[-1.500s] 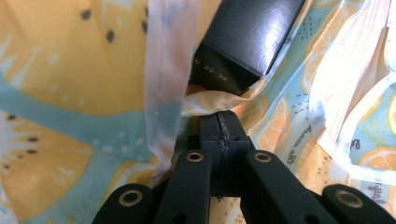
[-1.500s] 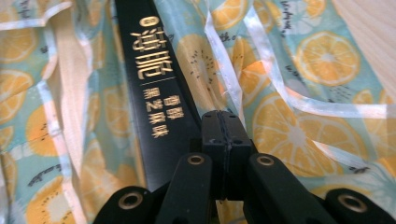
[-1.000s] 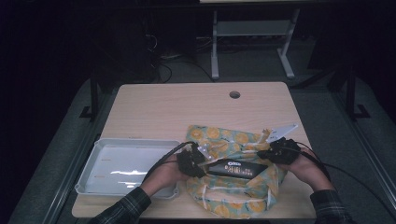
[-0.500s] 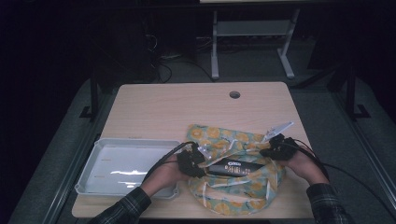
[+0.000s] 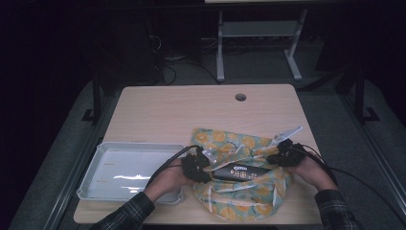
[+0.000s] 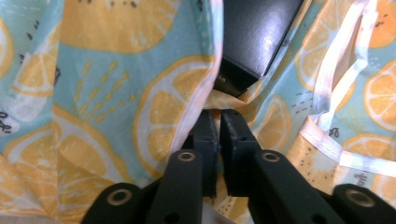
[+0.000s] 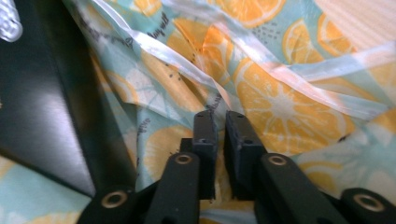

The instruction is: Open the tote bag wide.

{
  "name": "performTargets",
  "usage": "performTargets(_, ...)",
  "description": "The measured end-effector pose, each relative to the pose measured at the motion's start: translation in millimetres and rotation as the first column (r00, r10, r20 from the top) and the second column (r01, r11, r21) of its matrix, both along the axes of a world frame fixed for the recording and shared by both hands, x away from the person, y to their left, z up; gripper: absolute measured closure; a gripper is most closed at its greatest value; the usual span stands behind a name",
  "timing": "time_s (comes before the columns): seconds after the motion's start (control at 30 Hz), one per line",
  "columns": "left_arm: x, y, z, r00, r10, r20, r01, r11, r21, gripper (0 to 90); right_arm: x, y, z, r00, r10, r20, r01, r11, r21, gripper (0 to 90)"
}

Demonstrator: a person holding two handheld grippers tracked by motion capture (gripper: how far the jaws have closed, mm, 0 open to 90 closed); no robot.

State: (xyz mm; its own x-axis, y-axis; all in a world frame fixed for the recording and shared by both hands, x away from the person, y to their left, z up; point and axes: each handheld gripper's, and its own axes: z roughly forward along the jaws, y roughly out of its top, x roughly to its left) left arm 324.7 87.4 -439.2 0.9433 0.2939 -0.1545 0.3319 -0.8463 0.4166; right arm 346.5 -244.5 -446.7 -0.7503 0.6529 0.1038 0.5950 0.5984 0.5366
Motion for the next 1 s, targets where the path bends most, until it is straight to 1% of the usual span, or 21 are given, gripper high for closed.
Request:
performTargets(0.03, 0.1, 1.4, 3.3, 1.0, 0.002, 0.003, -0.002, 1.0, -0.009, 81.7, -0.9, -1.4, 2.2, 1.0, -0.004, 0.002, 0.004, 1.0, 0.009, 78.7)
performTargets(0.07, 0.0, 3.1, 7.3, 0.9999, 0.009, 0.005, -0.009, 0.9996, -0.026, 80.5, -1.8, -2.7, 4.3, 1.0, -0.009, 0.003, 0.009, 1.0, 0.021, 77.0)
performTargets(0.13, -0.1, 7.0, 16.5, 0.9998, 0.017, 0.012, -0.016, 0.9981, -0.059, 78.8, -4.3, -4.9, 9.7, 0.9998, -0.02, -0.001, 0.02, 0.999, 0.03, 74.1)
performTargets(0.23, 0.0, 12.2, 30.3, 0.9995, 0.02, 0.024, -0.018, 0.9956, -0.091, 76.4, -9.0, -6.6, 18.4, 0.9998, -0.022, 0.002, 0.022, 0.998, 0.059, 69.1)
performTargets(0.27, 0.4, 13.2, 34.4, 0.9992, 0.021, 0.034, -0.017, 0.9948, -0.101, 76.5, -10.7, -6.5, 21.2, 0.9998, -0.022, 0.005, 0.021, 0.998, 0.061, 67.8)
performTargets(0.3, 0.5, 14.0, 38.4, 0.9988, 0.025, 0.042, -0.021, 0.9936, -0.111, 77.4, -12.4, -6.4, 24.2, 0.9997, -0.023, 0.008, 0.022, 0.998, 0.064, 66.5)
performTargets(0.33, 1.1, 14.4, 42.0, 0.9986, 0.023, 0.048, -0.017, 0.9924, -0.122, 80.3, -14.2, -6.5, 27.1, 0.9997, -0.023, 0.01, 0.022, 0.997, 0.069, 66.3)
performTargets(0.4, 1.4, 11.7, 47.2, 0.9975, 0.031, 0.064, -0.022, 0.9894, -0.144, 85.9, -18.8, -6.4, 33.6, 0.9993, -0.024, 0.029, 0.022, 0.996, 0.083, 69.4)
performTargets(0.43, 1.6, 9.1, 48.7, 0.9977, 0.03, 0.061, -0.02, 0.9876, -0.156, 88.5, -21.5, -6.4, 37.2, 0.9991, -0.018, 0.038, 0.014, 0.996, 0.09, 73.6)
performTargets(0.5, 1.7, 1.5, 49.8, 0.9971, 0.016, 0.075, -0.004, 0.9883, -0.153, 89.5, -28.4, -5.7, 43.7, 0.998, 0.002, 0.064, -0.008, 0.995, 0.096, 81.3)
performTargets(0.53, 1.7, -2.4, 49.9, 0.9968, 0.01, 0.079, 0.002, 0.9883, -0.152, 89.6, -32.3, -5.0, 46.6, 0.9977, 0.011, 0.066, -0.017, 0.995, 0.098, 84.2)
performTargets(0.63, 2.9, -12.9, 48.9, 0.9964, 0.002, 0.085, 0.011, 0.9879, -0.155, 89.6, -44.8, -2.5, 50.6, 0.9959, 0.044, 0.078, -0.052, 0.994, 0.101, 88.5)
performTargets(0.77, 6.2, -25.8, 45.7, 0.9962, 0.004, 0.087, 0.011, 0.986, -0.166, 89.6, -55.0, 2.9, 47.7, 0.9957, 0.066, 0.064, -0.072, 0.994, 0.087, 88.7)
performTargets(0.8, 7.3, -28.3, 45.0, 0.9954, -0.001, 0.096, 0.017, 0.9869, -0.161, 89.6, -57.0, 4.2, 46.5, 0.9959, 0.067, 0.06, -0.072, 0.994, 0.078, 88.7)
performTargets(0.87, 10.3, -32.5, 43.4, 0.9938, 0.005, 0.111, 0.012, 0.9883, -0.152, 89.7, -59.9, 5.8, 43.7, 0.9958, 0.078, 0.046, -0.082, 0.994, 0.074, 88.8)
performTargets(0.9, 11.6, -33.3, 42.9, 0.9935, 0.009, 0.113, 0.009, 0.9885, -0.151, 89.6, -62.0, 6.4, 42.3, 0.9956, 0.082, 0.046, -0.085, 0.994, 0.064, 88.9)
performTargets(0.97, 15.4, -34.1, 41.8, 0.9925, 0.021, 0.121, -0.003, 0.9896, -0.144, 89.6, -64.6, 6.4, 41.0, 0.9954, 0.087, 0.04, -0.089, 0.994, 0.06, 89.0)
performTargets(1.0, 17.6, -33.7, 41.2, 0.9915, 0.031, 0.127, -0.012, 0.989, -0.147, 89.6, -66.3, 6.1, 40.4, 0.995, 0.09, 0.043, -0.092, 0.994, 0.06, 89.0)
